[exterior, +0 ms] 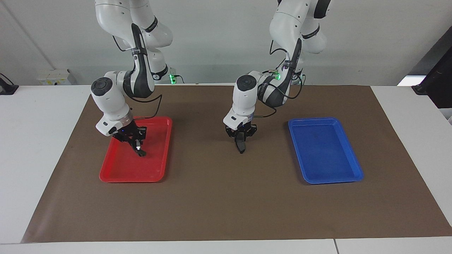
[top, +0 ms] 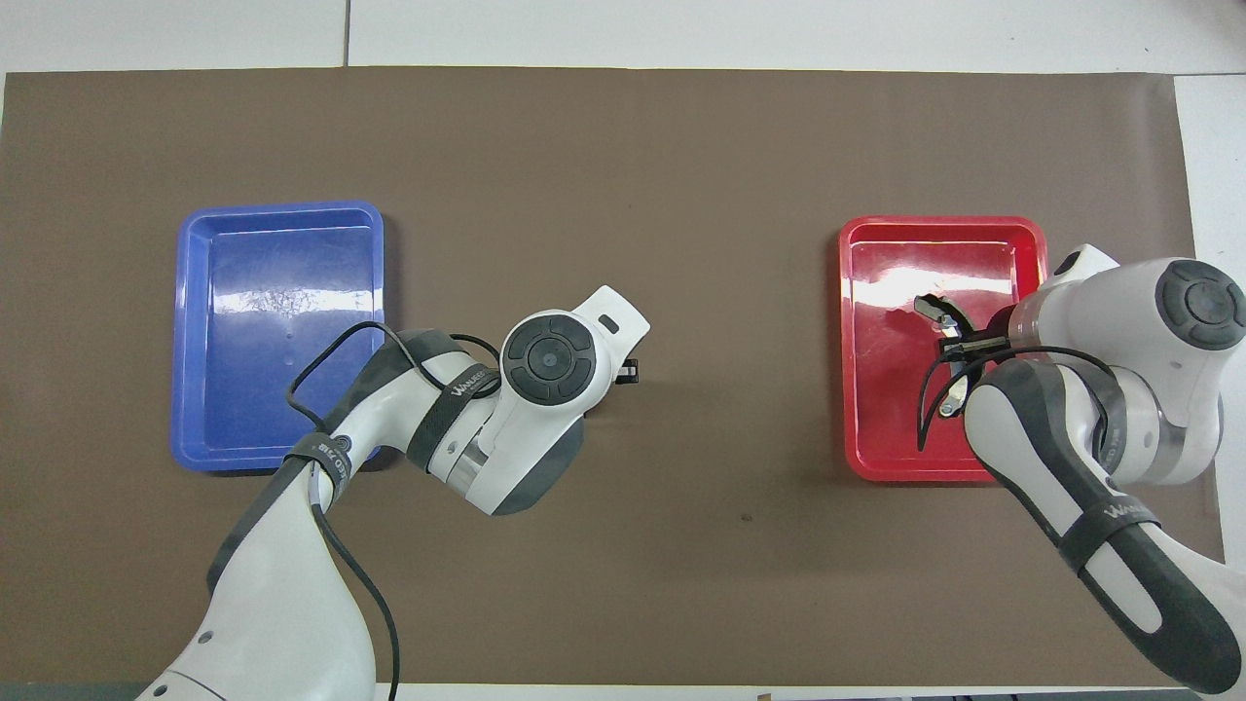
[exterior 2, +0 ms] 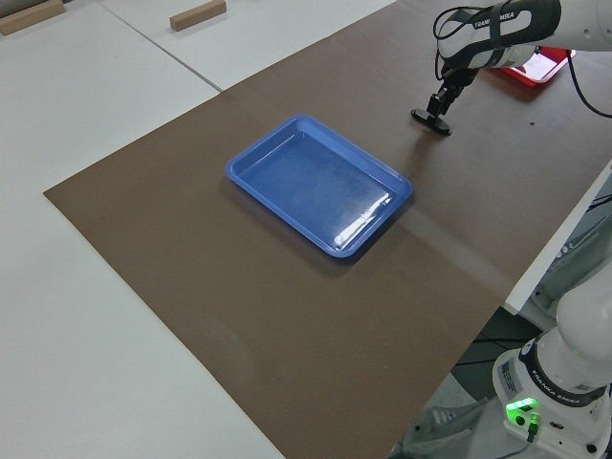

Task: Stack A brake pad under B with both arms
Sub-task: 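Carry the small pad with the left gripper toward the table center, then set the small pad down between trays and withdraw the left gripper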

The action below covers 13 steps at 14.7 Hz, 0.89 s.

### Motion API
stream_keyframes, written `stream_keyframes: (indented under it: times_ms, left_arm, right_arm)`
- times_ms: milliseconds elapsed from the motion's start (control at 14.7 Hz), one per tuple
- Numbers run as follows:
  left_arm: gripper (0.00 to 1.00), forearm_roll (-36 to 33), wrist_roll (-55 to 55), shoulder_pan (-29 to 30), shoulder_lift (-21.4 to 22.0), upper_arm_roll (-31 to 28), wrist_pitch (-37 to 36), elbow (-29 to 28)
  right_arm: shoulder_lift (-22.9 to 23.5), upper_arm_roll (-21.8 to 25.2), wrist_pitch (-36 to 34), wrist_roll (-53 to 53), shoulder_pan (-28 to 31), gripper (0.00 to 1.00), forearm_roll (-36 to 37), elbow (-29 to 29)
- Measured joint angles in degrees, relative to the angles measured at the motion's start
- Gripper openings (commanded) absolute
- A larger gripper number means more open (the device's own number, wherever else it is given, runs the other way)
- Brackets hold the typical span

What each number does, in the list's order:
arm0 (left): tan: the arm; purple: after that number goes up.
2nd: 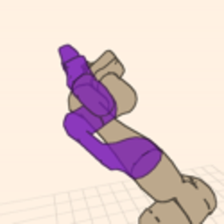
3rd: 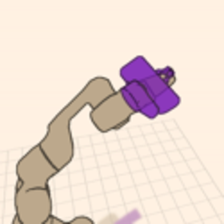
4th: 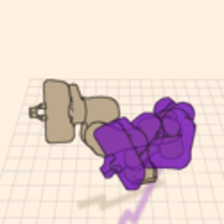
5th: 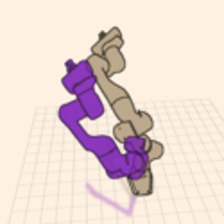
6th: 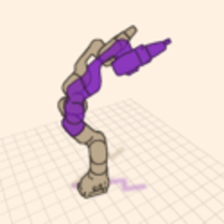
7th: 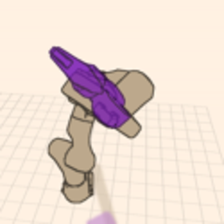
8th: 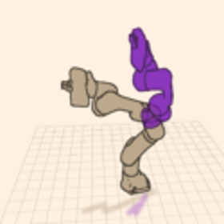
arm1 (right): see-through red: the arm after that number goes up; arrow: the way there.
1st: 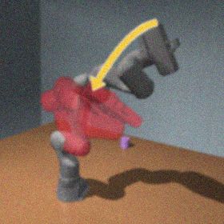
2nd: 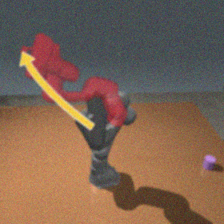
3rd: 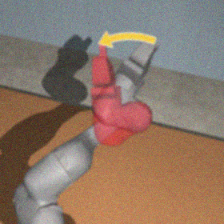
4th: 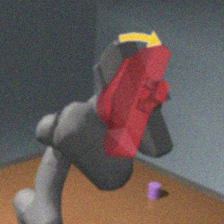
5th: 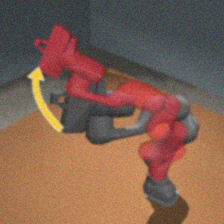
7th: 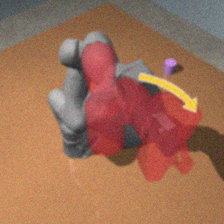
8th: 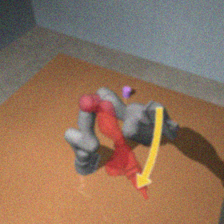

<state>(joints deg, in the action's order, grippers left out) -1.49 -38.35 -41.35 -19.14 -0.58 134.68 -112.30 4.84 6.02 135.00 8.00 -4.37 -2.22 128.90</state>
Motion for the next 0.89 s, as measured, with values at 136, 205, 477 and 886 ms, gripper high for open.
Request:
stream_keyframes:
  times_ms: [136,205,477,886]
  left_arm:
    - [0.98,0.0,0.0,0.0,0.2,-0.2,0.2,0.1]
    - [0.98,0.0,0.0,0.0,0.7,-0.5,0.2,0.2]
    - [0.98,0.0,4.1,3.5,5.1,-1.6,-3.9,0.3]
    - [0.98,0.0,19.4,16.6,12.2,-2.0,-12.4,0.3]
  right_arm:
    - [-0.1,0.0,-1.5,-1.9,-0.7,0.0,0.0,-1.4]
    - [-0.2,-0.1,-2.4,-3.1,-1.4,0.0,0.0,-1.9]
    - [-0.2,-0.3,-6.2,-10.4,-7.8,0.0,0.0,-5.4]
    - [1.8,-0.5,-7.1,-25.2,-20.8,0.0,-0.1,-10.7]
